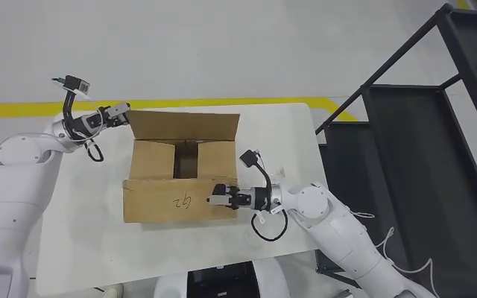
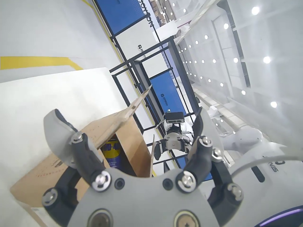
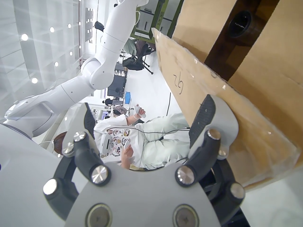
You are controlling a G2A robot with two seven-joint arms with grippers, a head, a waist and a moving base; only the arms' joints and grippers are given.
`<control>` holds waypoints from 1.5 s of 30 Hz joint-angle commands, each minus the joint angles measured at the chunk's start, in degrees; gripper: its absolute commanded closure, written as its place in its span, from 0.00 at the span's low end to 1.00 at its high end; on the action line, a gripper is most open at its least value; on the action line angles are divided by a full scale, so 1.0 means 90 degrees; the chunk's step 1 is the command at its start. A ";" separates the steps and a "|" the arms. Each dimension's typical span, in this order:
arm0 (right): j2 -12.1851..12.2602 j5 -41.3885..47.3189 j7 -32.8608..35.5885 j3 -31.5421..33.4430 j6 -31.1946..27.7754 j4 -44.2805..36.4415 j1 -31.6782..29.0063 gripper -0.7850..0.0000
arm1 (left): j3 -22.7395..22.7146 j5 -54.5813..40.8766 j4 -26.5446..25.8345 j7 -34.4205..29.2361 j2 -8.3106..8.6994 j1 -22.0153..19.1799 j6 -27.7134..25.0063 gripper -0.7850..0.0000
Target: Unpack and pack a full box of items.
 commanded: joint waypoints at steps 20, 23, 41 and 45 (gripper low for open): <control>0.0030 -0.0431 -0.0411 0.0034 0.0010 0.0001 -0.0033 0.00 | -0.1214 0.0204 -0.2700 -0.0667 0.0848 0.2183 0.0666 0.00; 0.0041 -0.0457 -0.0449 0.0077 -0.0005 -0.0023 -0.0056 0.00 | -0.1141 0.0258 -0.2778 -0.0752 0.0894 0.2254 0.0752 0.00; -0.0019 -0.0817 -0.1237 0.0031 -0.0129 0.0173 0.0156 0.00 | -0.0532 0.0554 -0.2654 -0.0916 0.1004 0.1997 0.0917 0.00; -0.0063 -0.0757 -0.1294 -0.0103 -0.0096 0.0454 0.0279 0.00 | -0.0460 0.0535 -0.2554 -0.0895 0.1019 0.1931 0.0895 0.00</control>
